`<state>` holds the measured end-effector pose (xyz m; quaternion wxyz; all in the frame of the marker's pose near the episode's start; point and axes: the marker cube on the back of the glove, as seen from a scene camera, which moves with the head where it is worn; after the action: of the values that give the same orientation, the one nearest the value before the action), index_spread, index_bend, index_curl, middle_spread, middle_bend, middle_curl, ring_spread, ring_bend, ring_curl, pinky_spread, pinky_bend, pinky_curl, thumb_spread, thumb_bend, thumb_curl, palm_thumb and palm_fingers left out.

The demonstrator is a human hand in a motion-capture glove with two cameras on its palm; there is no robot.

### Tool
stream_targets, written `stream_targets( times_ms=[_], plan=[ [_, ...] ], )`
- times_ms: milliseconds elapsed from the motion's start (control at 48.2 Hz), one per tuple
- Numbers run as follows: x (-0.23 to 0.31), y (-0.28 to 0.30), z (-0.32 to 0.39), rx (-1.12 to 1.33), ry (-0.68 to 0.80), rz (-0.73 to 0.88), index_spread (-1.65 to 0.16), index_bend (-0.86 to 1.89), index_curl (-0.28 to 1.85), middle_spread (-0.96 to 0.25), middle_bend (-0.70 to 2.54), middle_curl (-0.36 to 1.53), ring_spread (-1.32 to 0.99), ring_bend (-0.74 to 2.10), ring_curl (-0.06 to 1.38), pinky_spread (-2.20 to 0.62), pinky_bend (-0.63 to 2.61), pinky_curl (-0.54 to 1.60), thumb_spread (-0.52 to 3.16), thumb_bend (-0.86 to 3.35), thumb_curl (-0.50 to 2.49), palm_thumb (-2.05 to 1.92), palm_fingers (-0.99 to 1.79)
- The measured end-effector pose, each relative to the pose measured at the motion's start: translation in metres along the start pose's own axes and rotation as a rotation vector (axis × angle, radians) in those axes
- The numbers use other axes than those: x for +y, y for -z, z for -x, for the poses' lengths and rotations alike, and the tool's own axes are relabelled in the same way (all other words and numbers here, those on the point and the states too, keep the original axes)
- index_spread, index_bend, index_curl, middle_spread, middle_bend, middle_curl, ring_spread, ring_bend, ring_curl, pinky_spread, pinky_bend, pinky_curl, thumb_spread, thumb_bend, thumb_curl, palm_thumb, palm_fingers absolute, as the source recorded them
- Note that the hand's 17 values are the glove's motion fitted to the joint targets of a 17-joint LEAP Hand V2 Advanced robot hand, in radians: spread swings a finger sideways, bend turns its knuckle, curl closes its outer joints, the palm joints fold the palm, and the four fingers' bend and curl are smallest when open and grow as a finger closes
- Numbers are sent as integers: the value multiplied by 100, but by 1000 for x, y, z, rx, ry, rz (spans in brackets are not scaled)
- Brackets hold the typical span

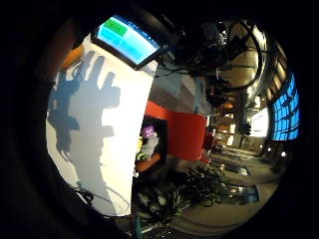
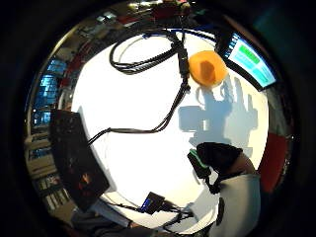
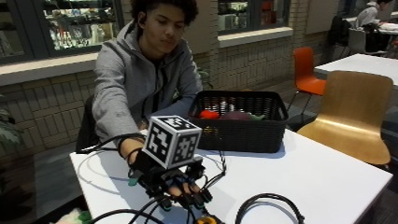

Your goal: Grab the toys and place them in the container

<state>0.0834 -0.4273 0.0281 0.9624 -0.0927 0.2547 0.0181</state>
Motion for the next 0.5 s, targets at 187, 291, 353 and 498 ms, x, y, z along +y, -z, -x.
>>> stream_targets(
  times_ms=[187,291,353,498],
  plan=[
    [-36,-14,2,204,54,41,-31,20,38,4,11,29,-7,12,17,1,46,33,128,-2,33,41,-26],
    [-49,-15,3,282,53,21,-32,22,40,4,11,27,-6,11,16,1,39,31,127,-2,32,38,-25],
    [-56,-15,4,317,53,6,-32,23,41,3,11,27,-6,11,15,1,36,31,127,-2,32,36,-24],
    [-68,-13,7,405,83,3,-34,27,43,3,10,24,-6,9,13,2,33,31,125,-2,32,33,-25]
  ],
)
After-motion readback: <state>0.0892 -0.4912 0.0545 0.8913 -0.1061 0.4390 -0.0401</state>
